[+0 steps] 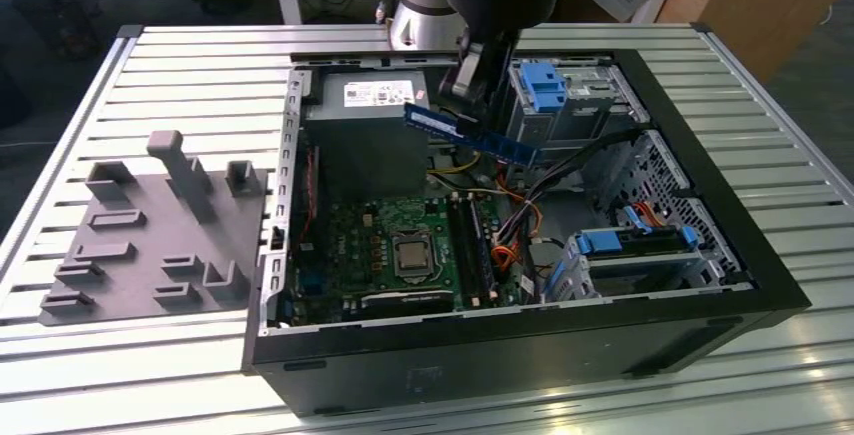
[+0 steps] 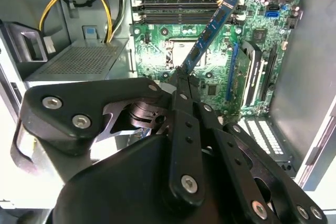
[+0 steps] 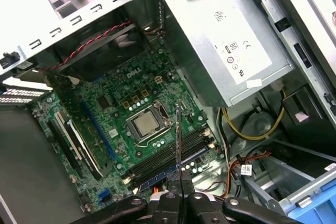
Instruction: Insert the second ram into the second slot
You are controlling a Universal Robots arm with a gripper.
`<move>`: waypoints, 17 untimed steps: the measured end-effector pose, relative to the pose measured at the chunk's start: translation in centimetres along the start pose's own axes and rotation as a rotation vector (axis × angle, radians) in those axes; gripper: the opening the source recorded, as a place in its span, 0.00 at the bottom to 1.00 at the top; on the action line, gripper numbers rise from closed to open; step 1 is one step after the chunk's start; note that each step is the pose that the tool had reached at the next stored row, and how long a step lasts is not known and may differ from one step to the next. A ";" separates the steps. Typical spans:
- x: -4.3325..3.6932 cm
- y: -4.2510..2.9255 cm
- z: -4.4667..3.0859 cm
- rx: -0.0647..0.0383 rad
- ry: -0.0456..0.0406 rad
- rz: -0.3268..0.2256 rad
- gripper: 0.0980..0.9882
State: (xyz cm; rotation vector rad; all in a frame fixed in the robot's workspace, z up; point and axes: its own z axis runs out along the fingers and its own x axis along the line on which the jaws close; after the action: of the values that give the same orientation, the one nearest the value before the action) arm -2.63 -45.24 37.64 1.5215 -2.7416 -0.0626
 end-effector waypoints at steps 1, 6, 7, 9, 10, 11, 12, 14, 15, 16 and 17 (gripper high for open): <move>0.00 0.00 0.00 0.000 -0.0003 0.007 0.02; 0.00 0.00 0.01 0.001 -0.0018 0.048 0.02; 0.00 0.00 0.01 0.001 -0.0021 0.057 0.02; 0.00 0.00 0.01 0.001 -0.0027 0.073 0.02; 0.00 0.00 0.01 0.001 -0.0030 0.082 0.02; 0.00 0.00 0.01 0.001 -0.0033 0.090 0.02; 0.00 0.00 0.01 0.001 -0.0036 0.099 0.02; 0.00 0.00 0.02 0.002 -0.0043 0.115 0.02; 0.00 0.00 0.02 0.002 -0.0047 0.124 0.02; 0.00 0.00 0.03 0.002 -0.0050 0.133 0.02; 0.00 0.00 0.03 0.002 -0.0053 0.142 0.02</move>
State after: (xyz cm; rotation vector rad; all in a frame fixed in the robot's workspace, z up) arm -2.63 -45.24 37.61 1.3246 -2.8451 -0.0631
